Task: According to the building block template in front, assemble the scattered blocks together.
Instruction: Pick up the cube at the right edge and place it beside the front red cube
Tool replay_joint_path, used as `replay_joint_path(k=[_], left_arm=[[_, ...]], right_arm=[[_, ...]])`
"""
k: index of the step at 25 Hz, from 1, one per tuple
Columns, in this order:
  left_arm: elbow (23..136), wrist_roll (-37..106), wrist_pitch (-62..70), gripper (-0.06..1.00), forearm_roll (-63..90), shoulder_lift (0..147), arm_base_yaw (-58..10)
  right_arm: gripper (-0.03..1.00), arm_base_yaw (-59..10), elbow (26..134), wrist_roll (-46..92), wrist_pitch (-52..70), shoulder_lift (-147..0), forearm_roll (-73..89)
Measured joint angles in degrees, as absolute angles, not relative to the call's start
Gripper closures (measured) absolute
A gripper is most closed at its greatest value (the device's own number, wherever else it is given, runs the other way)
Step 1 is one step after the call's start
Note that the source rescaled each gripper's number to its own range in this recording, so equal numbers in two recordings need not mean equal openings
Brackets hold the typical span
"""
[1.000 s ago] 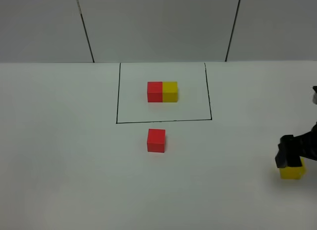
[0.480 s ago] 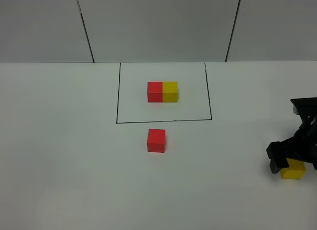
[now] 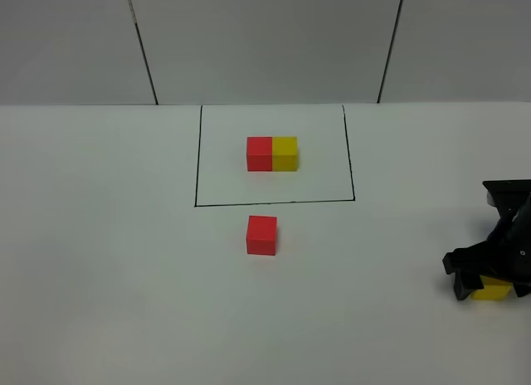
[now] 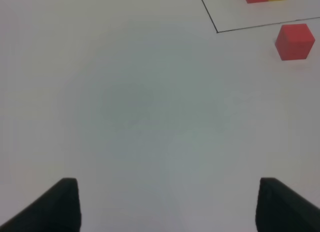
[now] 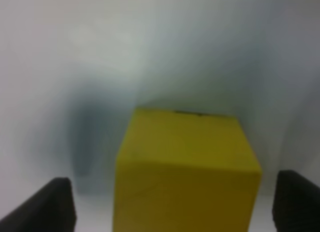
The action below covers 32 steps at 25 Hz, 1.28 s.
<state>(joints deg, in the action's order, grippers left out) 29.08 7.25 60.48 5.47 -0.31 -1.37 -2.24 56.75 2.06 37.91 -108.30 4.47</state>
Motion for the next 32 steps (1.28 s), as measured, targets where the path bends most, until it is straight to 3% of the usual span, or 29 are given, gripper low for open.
replay_joint_path(k=[3, 4, 11, 22, 32], left_arm=[[29.1, 7.3, 60.5, 0.33, 5.5, -0.3, -1.4], [29.1, 7.3, 60.5, 0.33, 5.5, -0.3, -1.4], [29.1, 7.3, 60.5, 0.33, 5.5, -0.3, -1.4], [29.1, 7.3, 60.5, 0.33, 5.5, -0.3, -1.4], [29.1, 7.2, 60.5, 0.33, 5.5, -0.3, -1.4]], right_arm=[[0.68, -2.1, 56.8, 2.1, 37.9, -108.4, 4.5], [0.73, -2.1, 56.8, 2.1, 38.0, -108.4, 4.5], [0.72, -3.2, 58.9, 6.7, 40.6, -108.3, 4.3], [0.72, -18.8, 78.4, 45.7, 55.5, -109.7, 0.8], [0.72, -26.0, 99.3, 50.1, 66.3, -124.8, -3.3]])
